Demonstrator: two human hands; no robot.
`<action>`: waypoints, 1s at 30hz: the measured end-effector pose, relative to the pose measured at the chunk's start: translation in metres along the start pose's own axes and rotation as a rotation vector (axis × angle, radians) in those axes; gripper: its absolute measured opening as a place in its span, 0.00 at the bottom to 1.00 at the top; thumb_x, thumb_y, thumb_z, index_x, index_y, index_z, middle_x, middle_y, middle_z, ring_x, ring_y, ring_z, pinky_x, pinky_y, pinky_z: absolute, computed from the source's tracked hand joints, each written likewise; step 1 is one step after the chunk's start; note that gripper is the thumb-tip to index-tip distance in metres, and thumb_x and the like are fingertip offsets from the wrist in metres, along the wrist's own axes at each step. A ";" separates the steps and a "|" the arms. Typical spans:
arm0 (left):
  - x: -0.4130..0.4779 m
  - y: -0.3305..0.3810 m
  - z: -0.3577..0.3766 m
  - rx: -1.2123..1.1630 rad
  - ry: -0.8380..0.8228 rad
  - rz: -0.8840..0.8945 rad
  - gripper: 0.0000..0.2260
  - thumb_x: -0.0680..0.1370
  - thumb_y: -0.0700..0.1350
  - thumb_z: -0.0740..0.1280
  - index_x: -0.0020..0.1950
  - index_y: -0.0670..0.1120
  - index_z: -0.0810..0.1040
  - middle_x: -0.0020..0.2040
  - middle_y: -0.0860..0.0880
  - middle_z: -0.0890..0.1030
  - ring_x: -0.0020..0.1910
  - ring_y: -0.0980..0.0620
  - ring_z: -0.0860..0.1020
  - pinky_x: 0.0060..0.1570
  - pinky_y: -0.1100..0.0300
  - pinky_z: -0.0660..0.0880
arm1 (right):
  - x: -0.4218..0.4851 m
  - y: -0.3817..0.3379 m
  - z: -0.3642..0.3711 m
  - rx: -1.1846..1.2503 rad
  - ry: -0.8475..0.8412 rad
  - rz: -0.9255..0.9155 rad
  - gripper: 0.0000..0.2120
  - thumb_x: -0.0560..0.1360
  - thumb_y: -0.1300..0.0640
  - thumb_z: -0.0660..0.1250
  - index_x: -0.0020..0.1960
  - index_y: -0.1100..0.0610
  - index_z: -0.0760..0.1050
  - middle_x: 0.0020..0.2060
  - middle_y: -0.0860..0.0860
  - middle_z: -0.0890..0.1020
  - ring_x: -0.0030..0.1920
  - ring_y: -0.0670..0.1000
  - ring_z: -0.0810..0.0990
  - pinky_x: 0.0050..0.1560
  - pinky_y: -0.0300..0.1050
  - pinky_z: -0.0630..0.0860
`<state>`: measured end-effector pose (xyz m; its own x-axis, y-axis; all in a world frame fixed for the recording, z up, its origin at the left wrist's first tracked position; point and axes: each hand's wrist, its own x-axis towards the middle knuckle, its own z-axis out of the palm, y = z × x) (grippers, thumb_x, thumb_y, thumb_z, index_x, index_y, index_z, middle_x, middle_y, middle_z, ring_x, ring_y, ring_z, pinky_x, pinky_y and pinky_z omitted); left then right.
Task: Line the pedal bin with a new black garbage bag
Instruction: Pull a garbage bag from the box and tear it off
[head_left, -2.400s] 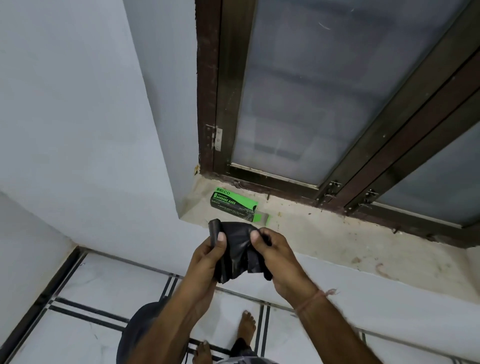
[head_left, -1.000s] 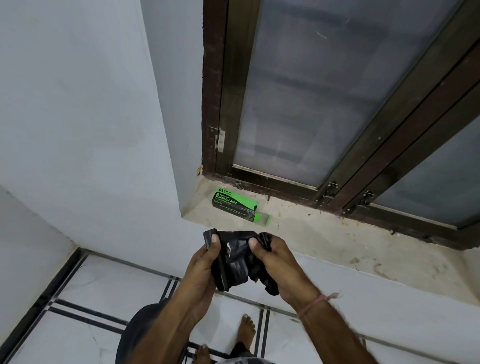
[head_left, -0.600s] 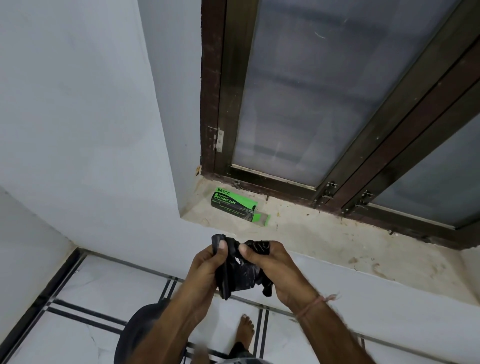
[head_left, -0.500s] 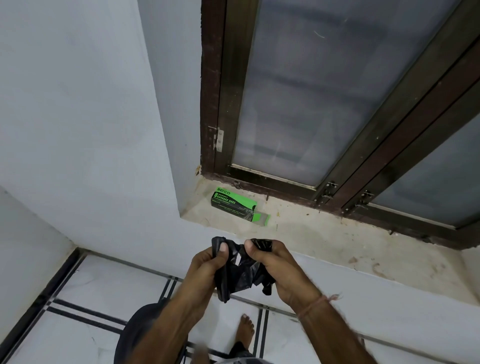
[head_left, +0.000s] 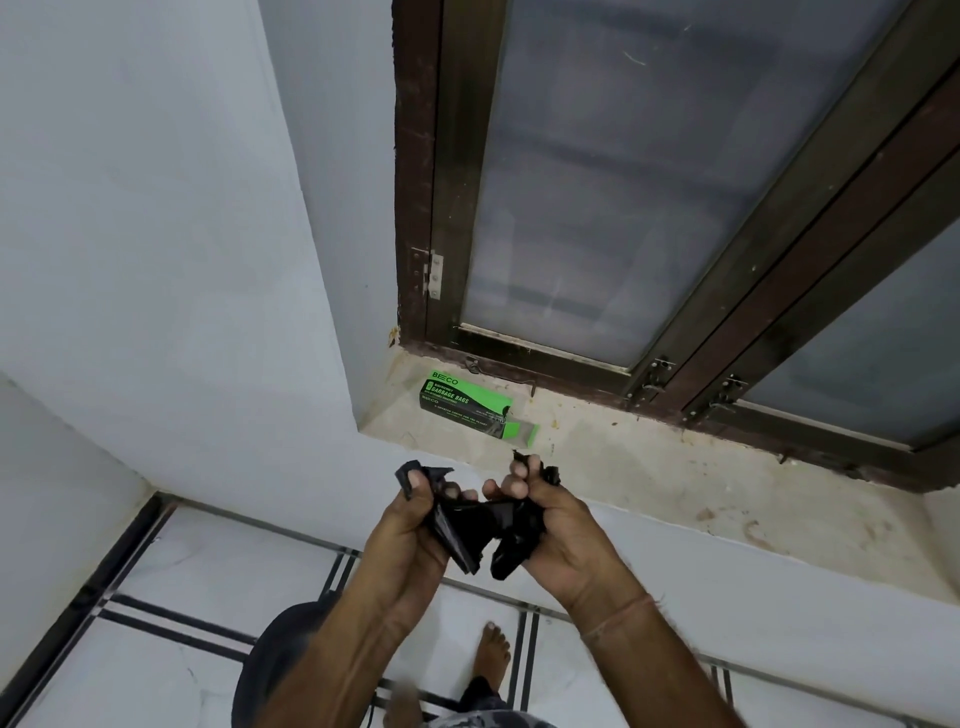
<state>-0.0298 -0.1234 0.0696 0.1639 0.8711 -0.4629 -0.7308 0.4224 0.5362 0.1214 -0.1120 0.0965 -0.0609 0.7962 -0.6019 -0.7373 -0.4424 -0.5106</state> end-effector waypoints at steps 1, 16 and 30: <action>0.001 0.000 0.001 -0.022 0.007 0.006 0.16 0.85 0.52 0.57 0.48 0.43 0.74 0.39 0.47 0.79 0.41 0.50 0.82 0.44 0.54 0.83 | 0.000 0.000 0.000 0.005 0.001 -0.013 0.17 0.88 0.57 0.54 0.43 0.59 0.72 0.26 0.51 0.72 0.36 0.54 0.78 0.49 0.50 0.78; 0.016 0.001 -0.012 0.127 0.047 -0.050 0.23 0.84 0.60 0.54 0.60 0.42 0.76 0.41 0.48 0.80 0.36 0.48 0.78 0.45 0.50 0.77 | 0.007 -0.012 -0.036 -0.654 0.020 -0.146 0.26 0.83 0.38 0.59 0.34 0.55 0.68 0.27 0.49 0.67 0.29 0.49 0.64 0.33 0.43 0.64; 0.062 -0.020 0.036 0.155 0.012 0.183 0.05 0.78 0.38 0.66 0.52 0.45 0.74 0.49 0.43 0.83 0.60 0.42 0.82 0.60 0.50 0.81 | 0.025 -0.021 -0.052 -0.712 -0.130 -0.337 0.12 0.81 0.50 0.69 0.62 0.51 0.84 0.41 0.53 0.82 0.30 0.45 0.69 0.33 0.37 0.68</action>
<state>0.0189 -0.0689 0.0555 0.0294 0.9340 -0.3560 -0.6373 0.2919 0.7132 0.1709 -0.1046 0.0604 -0.0216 0.9564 -0.2913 -0.1260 -0.2917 -0.9482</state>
